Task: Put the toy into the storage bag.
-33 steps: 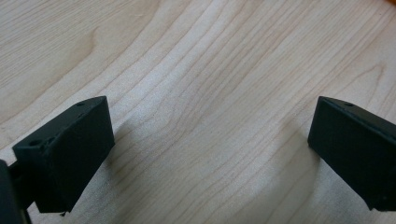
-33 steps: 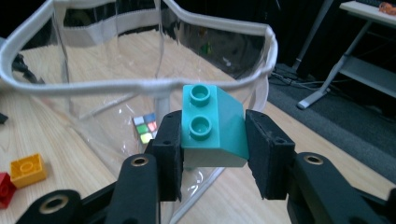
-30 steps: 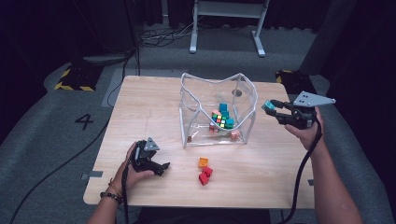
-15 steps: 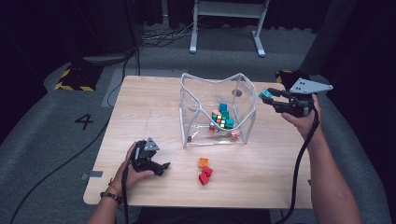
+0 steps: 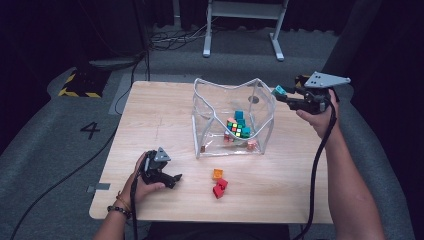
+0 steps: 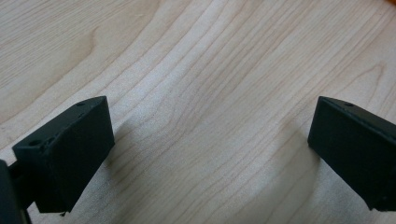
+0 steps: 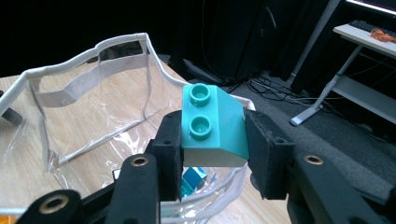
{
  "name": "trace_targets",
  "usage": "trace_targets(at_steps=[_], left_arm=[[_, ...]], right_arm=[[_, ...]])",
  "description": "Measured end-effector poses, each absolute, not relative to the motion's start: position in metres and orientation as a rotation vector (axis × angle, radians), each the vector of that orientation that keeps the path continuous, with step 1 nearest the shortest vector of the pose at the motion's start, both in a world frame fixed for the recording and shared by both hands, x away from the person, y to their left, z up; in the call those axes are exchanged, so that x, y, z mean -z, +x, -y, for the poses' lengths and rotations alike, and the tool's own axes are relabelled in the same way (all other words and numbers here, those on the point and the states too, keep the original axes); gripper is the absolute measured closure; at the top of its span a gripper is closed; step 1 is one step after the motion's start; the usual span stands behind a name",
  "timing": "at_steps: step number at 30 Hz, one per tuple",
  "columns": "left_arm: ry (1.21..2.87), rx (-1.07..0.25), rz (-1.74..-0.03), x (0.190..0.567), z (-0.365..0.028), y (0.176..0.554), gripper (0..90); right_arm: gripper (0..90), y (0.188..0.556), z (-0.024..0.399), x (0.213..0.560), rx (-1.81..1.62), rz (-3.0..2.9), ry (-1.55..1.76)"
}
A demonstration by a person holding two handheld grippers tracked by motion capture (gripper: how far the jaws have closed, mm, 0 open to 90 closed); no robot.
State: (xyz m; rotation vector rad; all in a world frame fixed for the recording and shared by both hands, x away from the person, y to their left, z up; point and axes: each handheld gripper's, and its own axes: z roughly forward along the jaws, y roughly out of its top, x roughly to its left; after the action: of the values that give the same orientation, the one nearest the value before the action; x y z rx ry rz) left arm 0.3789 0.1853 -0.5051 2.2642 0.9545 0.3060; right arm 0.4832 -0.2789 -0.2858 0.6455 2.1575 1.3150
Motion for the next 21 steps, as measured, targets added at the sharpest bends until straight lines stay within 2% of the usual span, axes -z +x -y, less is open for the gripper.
trace_targets(at_steps=[12,21], left_arm=[[2.264,-0.306,-0.954,0.505,-0.185,0.379,0.4],[2.264,-0.306,-0.954,0.505,-0.185,0.379,0.5]], right_arm=[[59.2,0.503,0.252,0.276,-1.298,-2.195,0.607],[59.2,0.517,0.233,0.287,-1.304,-2.246,0.610]])
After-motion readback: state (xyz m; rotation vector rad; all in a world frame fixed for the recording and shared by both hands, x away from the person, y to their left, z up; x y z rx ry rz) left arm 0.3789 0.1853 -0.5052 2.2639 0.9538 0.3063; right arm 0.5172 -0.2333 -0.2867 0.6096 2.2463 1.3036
